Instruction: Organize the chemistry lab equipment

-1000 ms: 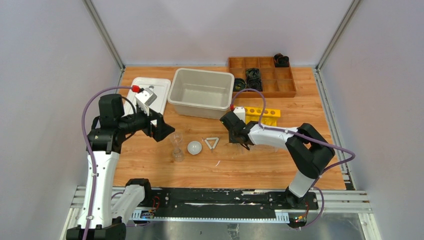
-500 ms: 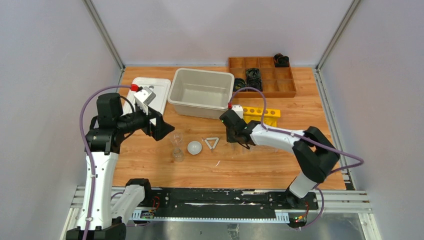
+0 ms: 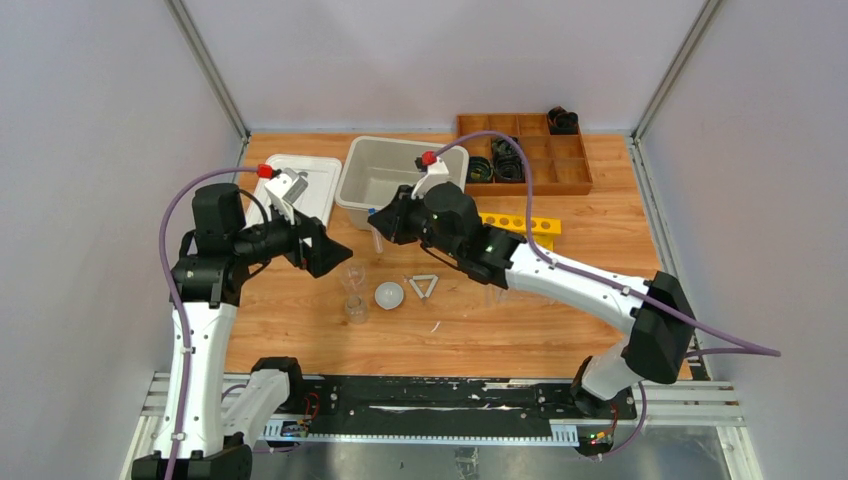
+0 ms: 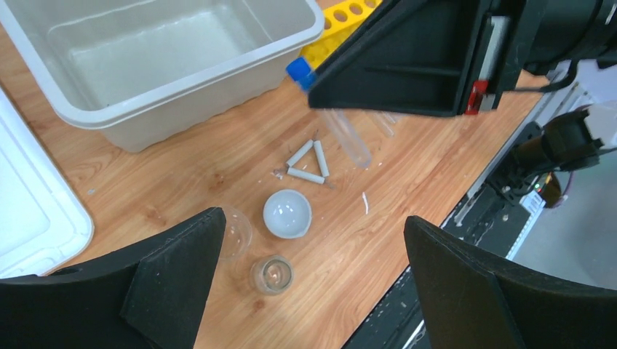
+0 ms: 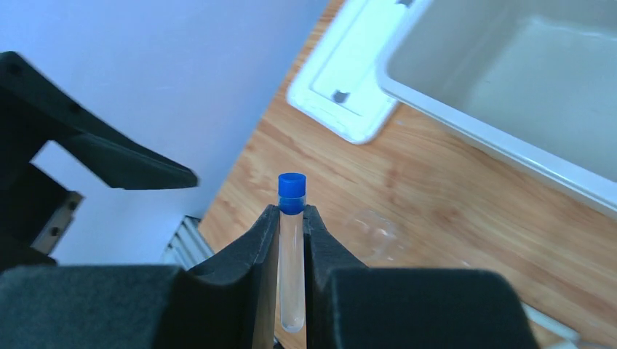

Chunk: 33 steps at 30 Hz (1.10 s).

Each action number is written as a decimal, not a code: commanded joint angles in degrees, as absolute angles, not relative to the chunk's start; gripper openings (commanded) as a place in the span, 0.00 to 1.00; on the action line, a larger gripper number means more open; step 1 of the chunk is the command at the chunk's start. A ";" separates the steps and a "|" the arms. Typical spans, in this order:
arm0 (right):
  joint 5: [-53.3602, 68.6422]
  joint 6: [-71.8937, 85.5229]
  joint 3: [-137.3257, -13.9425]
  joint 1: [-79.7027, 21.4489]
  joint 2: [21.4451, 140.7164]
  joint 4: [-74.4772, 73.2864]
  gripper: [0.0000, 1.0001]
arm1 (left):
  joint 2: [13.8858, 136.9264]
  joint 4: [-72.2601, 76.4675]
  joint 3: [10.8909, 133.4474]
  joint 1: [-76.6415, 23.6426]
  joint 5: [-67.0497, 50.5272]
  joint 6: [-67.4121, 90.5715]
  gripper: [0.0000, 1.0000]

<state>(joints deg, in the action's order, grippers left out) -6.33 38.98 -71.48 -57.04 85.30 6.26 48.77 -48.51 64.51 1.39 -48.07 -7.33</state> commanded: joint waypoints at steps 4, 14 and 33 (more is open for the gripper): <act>-4.62 40.80 -75.39 -61.41 87.99 18.53 0.00 | 47.72 -41.38 62.77 1.49 -51.15 1.01 0.94; -4.09 42.99 -76.80 -63.28 89.38 22.96 0.00 | 48.83 -41.36 61.10 1.47 -51.87 0.44 0.75; -6.65 41.32 -76.67 -65.64 89.64 24.26 0.15 | 50.72 -40.50 60.08 1.49 -54.15 0.48 0.12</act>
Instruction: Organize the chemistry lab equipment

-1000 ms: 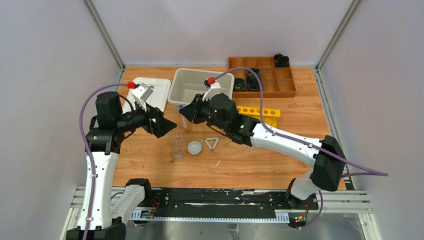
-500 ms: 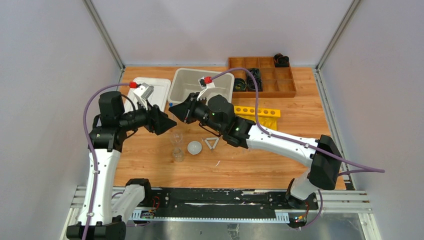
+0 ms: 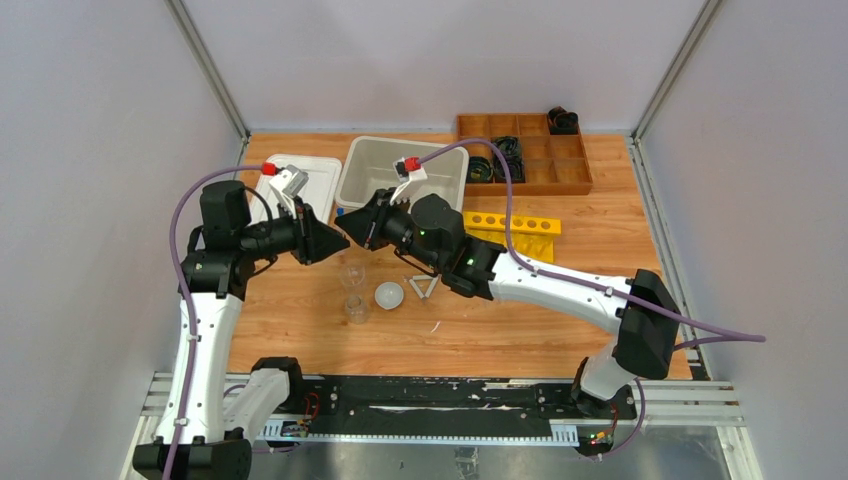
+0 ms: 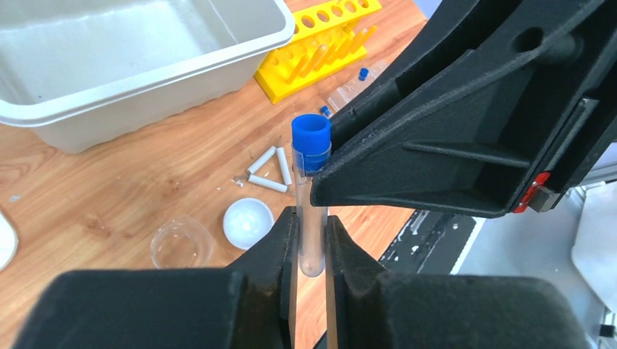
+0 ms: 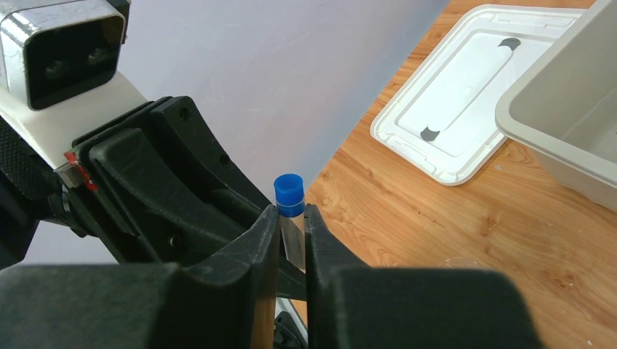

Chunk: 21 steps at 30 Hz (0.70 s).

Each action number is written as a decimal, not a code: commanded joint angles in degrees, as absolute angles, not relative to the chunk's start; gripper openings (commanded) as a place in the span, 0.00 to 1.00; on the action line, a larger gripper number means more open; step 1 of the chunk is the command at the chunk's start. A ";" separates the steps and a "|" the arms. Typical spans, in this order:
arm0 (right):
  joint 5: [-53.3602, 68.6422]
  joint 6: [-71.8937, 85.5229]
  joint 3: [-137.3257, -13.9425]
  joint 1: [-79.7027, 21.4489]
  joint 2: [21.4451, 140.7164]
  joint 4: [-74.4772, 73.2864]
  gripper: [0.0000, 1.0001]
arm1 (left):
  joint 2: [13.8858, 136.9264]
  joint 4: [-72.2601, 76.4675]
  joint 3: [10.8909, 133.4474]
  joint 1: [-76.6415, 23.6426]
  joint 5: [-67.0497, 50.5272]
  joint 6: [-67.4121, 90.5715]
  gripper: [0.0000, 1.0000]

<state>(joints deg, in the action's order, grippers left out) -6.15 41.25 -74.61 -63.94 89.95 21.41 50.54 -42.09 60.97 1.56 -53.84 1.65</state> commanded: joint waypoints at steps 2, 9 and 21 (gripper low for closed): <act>-7.34 40.97 -77.73 -65.26 89.44 20.72 0.36 | 50.50 -40.89 60.11 1.49 -53.33 -1.14 0.04; -1.51 40.10 -90.23 -60.58 92.22 -6.66 0.54 | 49.50 -43.90 61.05 1.49 -52.31 -9.65 0.01; 8.60 36.71 -99.57 -59.68 98.35 -14.32 0.52 | 47.94 -45.18 59.27 1.43 -51.18 -15.05 0.01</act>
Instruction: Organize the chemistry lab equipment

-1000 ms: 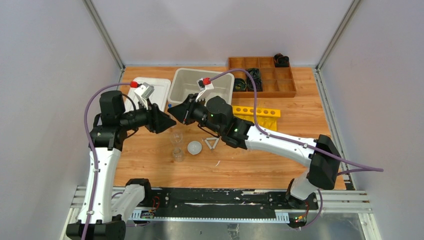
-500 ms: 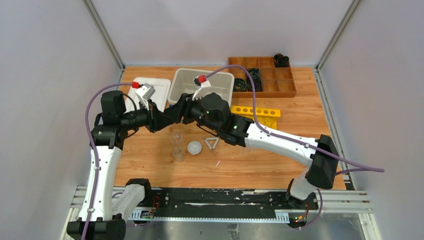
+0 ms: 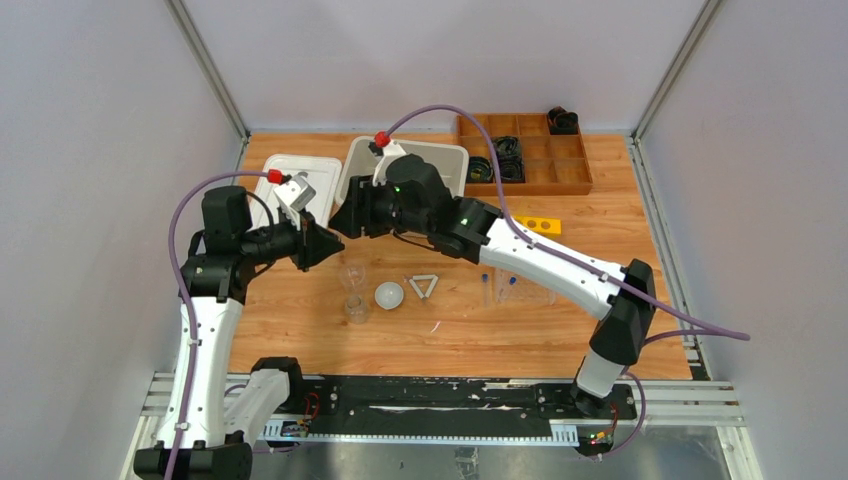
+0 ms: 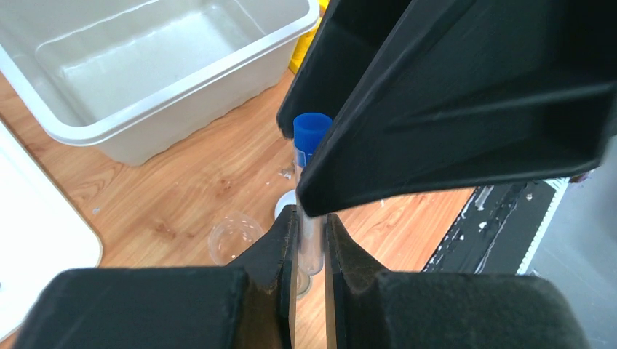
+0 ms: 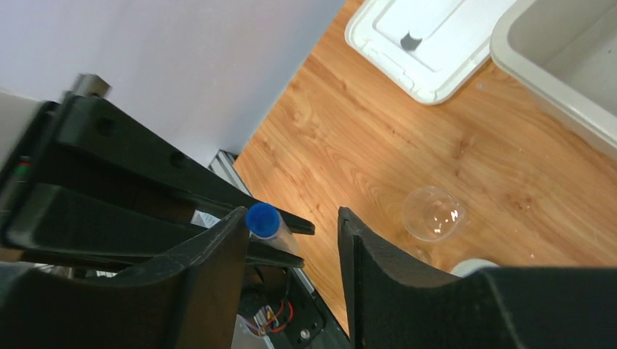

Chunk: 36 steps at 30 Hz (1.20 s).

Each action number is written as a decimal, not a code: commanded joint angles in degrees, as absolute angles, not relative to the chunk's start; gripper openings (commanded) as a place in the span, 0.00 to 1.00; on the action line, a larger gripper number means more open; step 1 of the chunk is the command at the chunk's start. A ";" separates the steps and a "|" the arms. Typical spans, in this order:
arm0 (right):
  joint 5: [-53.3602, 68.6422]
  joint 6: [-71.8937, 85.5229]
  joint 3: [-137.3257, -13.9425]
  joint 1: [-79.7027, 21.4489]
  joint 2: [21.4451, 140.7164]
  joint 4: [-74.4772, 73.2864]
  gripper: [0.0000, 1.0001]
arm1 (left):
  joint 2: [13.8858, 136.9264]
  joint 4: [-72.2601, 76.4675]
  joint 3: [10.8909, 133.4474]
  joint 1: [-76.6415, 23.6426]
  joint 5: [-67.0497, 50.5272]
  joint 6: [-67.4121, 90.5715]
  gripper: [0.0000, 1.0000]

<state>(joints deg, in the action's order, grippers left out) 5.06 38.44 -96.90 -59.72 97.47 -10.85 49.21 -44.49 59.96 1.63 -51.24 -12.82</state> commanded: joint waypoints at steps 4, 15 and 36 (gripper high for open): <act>9.04 36.37 -101.37 -59.68 99.45 -14.41 0.45 | 47.63 -45.59 58.72 1.40 -51.31 -15.46 0.01; 9.99 34.55 -103.38 -59.62 101.19 -17.02 0.08 | 47.69 -46.23 58.86 1.41 -50.65 -15.15 0.04; -16.88 23.88 -62.15 -37.50 58.88 -35.00 0.00 | 48.11 -48.87 62.98 1.43 -45.45 -15.01 1.00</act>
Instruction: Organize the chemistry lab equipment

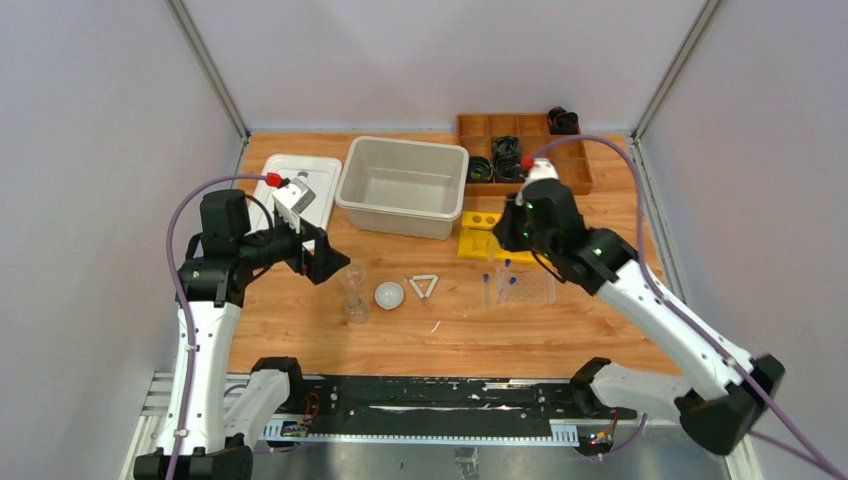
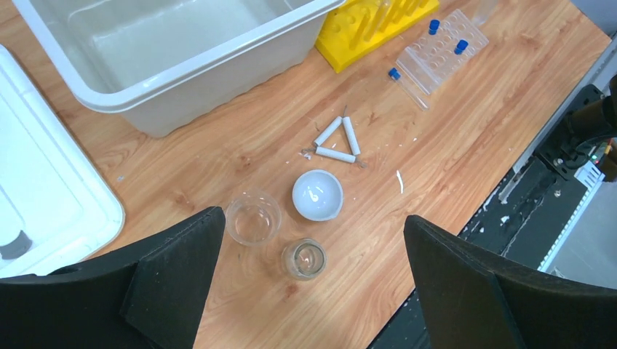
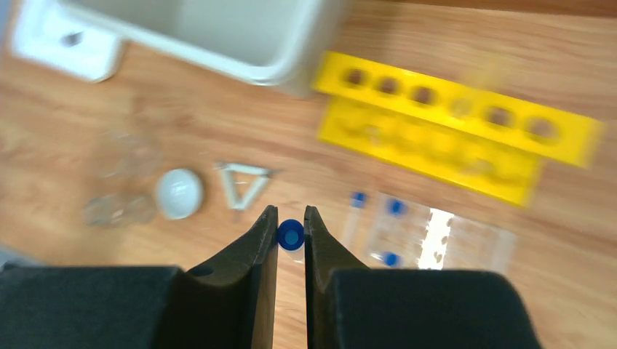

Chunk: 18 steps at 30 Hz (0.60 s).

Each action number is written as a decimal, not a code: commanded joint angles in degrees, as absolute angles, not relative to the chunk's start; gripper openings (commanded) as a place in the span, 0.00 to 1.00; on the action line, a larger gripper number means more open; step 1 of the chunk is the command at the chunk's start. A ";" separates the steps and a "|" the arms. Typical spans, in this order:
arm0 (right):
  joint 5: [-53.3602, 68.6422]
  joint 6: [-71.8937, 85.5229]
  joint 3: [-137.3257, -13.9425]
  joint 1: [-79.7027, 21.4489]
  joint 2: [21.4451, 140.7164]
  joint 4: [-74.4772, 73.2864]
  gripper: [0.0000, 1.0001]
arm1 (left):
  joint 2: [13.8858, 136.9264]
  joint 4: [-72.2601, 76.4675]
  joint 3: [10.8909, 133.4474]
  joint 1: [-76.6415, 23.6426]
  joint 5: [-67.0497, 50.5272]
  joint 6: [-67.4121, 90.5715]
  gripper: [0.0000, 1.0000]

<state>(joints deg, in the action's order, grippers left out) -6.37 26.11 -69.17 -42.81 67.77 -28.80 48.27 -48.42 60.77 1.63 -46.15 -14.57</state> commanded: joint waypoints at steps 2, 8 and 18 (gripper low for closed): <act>-19.47 24.34 -58.91 -34.92 54.52 -35.97 0.00 | 48.26 -48.87 63.33 1.41 -45.52 -14.79 1.00; -26.07 26.07 -52.00 -30.27 51.69 -36.18 0.00 | 48.51 -49.13 63.57 1.41 -45.11 -14.92 1.00; -28.61 26.08 -40.97 -29.24 53.23 -23.61 0.00 | 48.34 -49.32 63.18 1.41 -45.62 -15.40 1.00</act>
<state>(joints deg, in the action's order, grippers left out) -25.96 25.71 -44.31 -30.33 53.25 -31.07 48.38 -49.43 62.04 1.63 -45.28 -14.63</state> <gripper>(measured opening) 0.176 0.997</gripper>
